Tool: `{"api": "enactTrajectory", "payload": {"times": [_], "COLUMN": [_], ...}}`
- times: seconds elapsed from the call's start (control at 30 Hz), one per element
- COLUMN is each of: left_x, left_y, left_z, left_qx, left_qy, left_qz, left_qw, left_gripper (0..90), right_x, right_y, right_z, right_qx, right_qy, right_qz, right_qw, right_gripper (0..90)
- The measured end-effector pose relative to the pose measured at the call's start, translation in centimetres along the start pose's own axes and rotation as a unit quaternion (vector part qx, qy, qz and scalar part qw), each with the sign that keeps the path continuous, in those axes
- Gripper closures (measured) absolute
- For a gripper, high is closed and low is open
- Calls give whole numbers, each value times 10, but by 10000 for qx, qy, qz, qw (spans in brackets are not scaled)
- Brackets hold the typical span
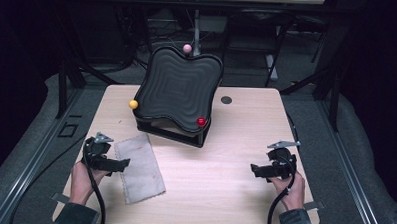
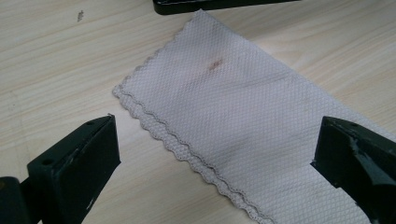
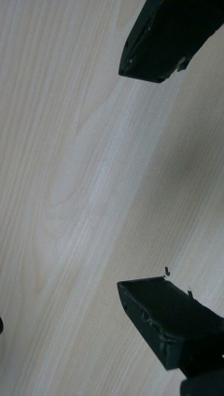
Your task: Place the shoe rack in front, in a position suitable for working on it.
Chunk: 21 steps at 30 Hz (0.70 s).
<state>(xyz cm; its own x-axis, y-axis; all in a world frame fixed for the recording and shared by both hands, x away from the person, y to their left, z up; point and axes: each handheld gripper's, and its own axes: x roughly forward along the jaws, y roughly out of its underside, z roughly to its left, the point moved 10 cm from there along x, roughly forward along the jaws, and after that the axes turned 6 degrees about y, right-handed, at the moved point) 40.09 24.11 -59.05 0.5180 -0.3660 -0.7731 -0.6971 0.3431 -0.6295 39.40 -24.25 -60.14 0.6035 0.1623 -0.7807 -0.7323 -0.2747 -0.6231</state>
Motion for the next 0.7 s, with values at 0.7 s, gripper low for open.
{"api": "enactTrajectory", "payload": {"times": [0.7], "left_x": [38], "left_y": [1], "left_z": [-27], "left_qx": [357], "left_qy": [367], "left_qz": [543], "left_qw": [9972], "left_gripper": [0], "right_x": [1], "right_y": [-1], "right_z": [5], "right_qx": [-65], "right_qy": [-15], "right_qz": [41], "right_qw": [10000], "right_gripper": [0]}}
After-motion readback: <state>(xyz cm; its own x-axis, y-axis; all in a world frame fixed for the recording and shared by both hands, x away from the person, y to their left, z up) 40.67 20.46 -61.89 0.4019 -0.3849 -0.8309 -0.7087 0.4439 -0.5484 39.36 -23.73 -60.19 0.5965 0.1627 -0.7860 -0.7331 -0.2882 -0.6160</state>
